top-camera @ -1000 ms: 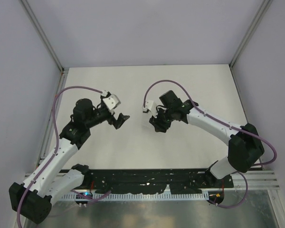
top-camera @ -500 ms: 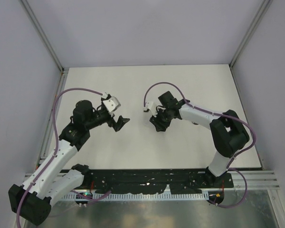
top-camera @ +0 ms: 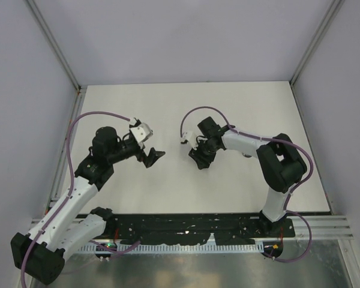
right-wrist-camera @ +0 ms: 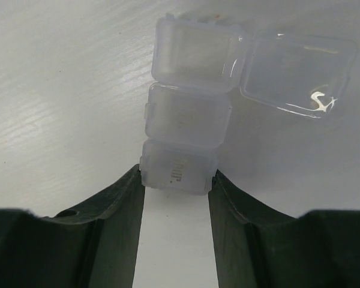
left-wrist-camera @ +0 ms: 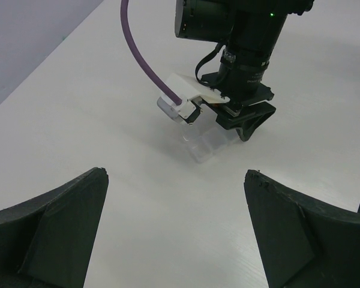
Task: Sort the pills into containers
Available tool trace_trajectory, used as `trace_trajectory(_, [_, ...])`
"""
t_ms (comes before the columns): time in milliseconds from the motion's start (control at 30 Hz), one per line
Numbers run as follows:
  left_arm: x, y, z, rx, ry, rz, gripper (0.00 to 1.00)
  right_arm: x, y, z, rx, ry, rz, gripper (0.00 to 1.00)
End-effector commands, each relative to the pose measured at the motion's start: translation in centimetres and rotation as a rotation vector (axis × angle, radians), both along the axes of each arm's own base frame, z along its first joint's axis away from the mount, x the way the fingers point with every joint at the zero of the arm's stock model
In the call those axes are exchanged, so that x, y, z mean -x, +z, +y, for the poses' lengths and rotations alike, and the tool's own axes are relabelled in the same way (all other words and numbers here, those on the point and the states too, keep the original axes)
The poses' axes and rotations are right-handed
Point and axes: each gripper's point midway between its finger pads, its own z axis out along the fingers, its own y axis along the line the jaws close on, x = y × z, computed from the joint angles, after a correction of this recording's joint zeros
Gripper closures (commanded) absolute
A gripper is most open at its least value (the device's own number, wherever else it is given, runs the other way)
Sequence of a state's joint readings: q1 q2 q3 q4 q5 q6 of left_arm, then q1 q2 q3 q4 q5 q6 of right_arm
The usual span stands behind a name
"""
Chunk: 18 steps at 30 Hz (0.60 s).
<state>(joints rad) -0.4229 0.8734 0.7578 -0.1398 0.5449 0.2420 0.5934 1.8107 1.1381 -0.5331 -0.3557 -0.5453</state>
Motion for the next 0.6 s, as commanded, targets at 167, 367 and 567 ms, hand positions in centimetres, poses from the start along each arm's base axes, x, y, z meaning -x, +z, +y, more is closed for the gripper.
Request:
trace_trajectory(167, [0.6,0.9,-0.2,0.028,-0.027,-0.017,0.0,-0.6,1.2,-0.1,0.014,-0.016,-0.01,0.41])
trace_trajectory(367, [0.5,0.6,-0.2,0.026,-0.024,-0.016,0.0,-0.3,4.3,-0.3,-0.012,-0.02,-0.041,0.22])
trace_trajectory(567, [0.3,0.7,0.1,0.022,-0.004,-0.02,0.0,-0.1,9.1,-1.8,-0.021,-0.077,-0.156,0.18])
